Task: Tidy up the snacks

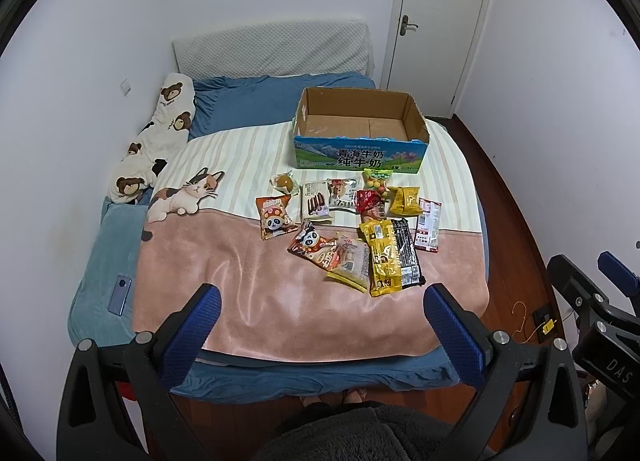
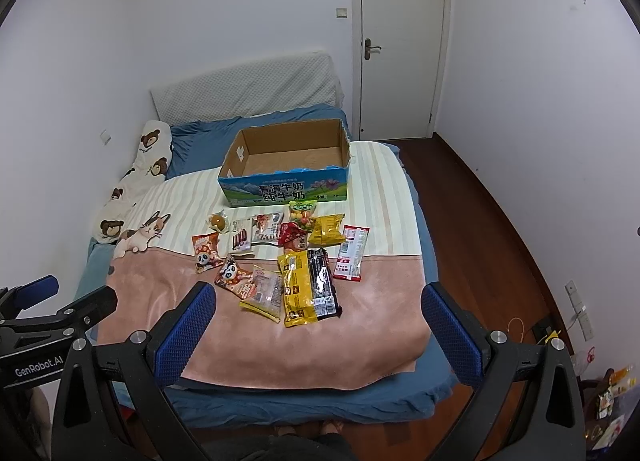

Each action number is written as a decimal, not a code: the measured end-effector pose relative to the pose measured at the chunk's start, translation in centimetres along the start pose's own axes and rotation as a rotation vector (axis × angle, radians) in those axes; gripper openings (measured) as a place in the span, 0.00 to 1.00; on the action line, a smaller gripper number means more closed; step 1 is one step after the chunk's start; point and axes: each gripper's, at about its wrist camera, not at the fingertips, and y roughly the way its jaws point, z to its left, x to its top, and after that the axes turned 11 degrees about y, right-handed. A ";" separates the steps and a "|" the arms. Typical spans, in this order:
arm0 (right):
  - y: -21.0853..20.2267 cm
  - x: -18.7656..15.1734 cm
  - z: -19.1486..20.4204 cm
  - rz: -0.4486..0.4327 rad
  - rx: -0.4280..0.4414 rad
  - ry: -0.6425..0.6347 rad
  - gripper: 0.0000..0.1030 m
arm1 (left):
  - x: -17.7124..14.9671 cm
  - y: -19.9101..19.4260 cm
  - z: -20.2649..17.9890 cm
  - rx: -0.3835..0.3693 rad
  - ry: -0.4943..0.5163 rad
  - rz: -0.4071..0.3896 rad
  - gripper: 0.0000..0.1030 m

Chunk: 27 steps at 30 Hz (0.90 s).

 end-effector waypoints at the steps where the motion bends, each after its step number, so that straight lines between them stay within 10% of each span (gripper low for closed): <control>1: 0.0 -0.1 0.0 0.000 0.000 0.000 1.00 | 0.0 0.0 0.0 -0.002 0.000 0.000 1.00; 12: 4.2 0.2 0.2 0.056 0.009 0.023 1.00 | 1.0 3.5 1.0 0.051 -0.018 0.009 1.00; 27: 38.7 -3.2 0.1 0.463 -0.041 -0.005 1.00 | 0.2 26.6 2.4 0.101 -0.010 0.345 1.00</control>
